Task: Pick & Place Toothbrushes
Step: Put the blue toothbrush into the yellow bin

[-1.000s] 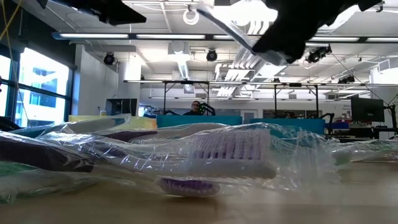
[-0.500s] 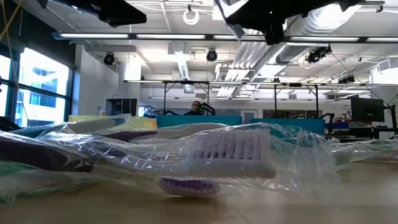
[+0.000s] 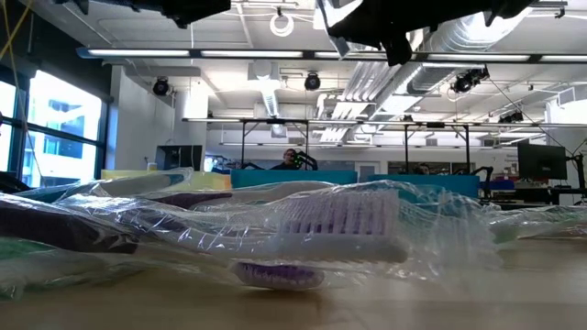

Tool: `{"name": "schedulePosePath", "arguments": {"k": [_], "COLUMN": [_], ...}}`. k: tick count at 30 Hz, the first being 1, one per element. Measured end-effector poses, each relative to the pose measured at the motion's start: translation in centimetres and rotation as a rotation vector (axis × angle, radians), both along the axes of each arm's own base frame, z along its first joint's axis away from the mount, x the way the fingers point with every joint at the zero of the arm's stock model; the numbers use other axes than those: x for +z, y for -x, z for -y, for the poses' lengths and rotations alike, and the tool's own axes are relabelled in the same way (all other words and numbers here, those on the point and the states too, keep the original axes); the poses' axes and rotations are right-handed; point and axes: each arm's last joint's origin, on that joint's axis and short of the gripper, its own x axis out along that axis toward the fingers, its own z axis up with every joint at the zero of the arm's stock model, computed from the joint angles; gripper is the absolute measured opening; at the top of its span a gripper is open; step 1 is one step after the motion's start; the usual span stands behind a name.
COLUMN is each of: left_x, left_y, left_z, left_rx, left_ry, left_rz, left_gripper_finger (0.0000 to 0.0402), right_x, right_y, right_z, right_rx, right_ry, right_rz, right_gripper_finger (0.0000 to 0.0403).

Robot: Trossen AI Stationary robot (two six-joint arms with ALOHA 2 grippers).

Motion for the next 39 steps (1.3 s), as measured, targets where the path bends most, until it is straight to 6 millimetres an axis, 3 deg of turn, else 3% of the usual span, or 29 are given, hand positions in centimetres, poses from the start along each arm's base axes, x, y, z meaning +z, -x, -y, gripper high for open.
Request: {"name": "schedulePosePath", "arguments": {"k": [9, 19, 23, 32, 39], "left_x": [-0.2, 1.3, 2.1, 1.6, 1.7], "left_y": [-4.1, -8.7, -9.8, -11.3, -11.3], "left_z": [-1.0, -1.7, -1.9, -2.2, -2.2], "left_rx": [-0.018, -0.145, -0.161, -0.178, -0.179], "left_ry": [0.075, 0.17, 0.164, 0.273, 0.274], "left_rz": [0.134, 0.117, 0.128, 0.105, 0.108], "left_gripper_finger": [0.0155, 0.0155, 0.0155, 0.0155, 0.0155], "right_x": [0.0, -0.1, -0.1, -0.2, -0.3], "right_y": [0.0, 0.0, 0.0, 0.0, 0.0], "right_z": [0.0, 0.0, -0.1, -0.1, -0.1], "right_rx": [0.0, 0.005, 0.006, 0.012, 0.014], "right_ry": [0.008, 0.035, 0.036, 0.054, 0.056], "right_rz": [0.002, -0.017, -0.018, -0.037, -0.054], "right_gripper_finger": [0.0004, 0.0004, 0.0004, 0.0004, 0.0004]}}
